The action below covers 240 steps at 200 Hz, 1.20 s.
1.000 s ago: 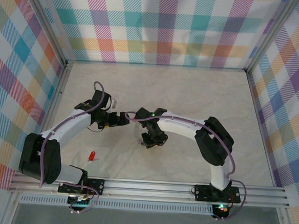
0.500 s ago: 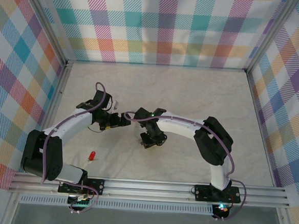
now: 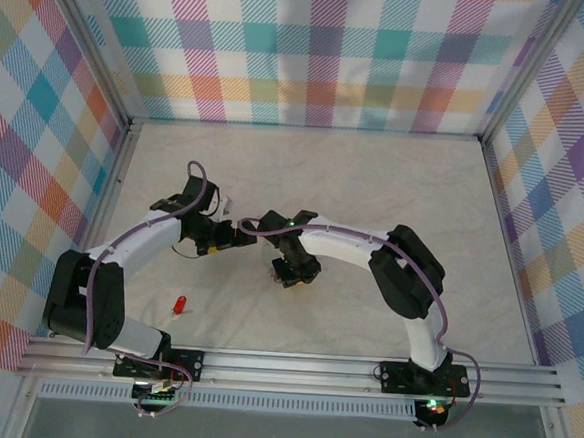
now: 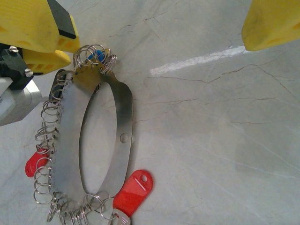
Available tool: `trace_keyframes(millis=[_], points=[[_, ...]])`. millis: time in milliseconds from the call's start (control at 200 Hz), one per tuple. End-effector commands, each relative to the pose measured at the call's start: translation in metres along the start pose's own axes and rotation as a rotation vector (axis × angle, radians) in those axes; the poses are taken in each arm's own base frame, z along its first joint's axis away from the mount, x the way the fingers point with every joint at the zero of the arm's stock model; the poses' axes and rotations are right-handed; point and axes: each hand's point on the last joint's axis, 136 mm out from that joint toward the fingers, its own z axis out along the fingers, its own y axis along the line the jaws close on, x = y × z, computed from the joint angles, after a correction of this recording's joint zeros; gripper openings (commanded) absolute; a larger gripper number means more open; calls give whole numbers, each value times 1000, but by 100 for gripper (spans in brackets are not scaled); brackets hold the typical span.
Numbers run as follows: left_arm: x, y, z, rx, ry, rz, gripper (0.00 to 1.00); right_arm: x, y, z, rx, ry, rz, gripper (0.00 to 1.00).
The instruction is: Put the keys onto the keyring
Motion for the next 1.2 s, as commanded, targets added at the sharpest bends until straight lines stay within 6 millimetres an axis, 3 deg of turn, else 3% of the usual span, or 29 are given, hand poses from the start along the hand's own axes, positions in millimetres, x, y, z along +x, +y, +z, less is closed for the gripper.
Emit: trace_keyframes(millis=[0, 420, 775, 1195], points=[[-5, -4, -7, 15, -8, 0, 100, -1, -8, -18, 38, -52, 20, 27], [-5, 0, -7, -9, -10, -3, 100, -16, -17, -21, 58, -88, -55, 26], [-5, 2, -6, -14, -10, -5, 100, -23, -8, -20, 0, -113, -144, 28], [-5, 1, -7, -9, -13, -2, 100, -18, -6, -14, -21, -86, -189, 24]])
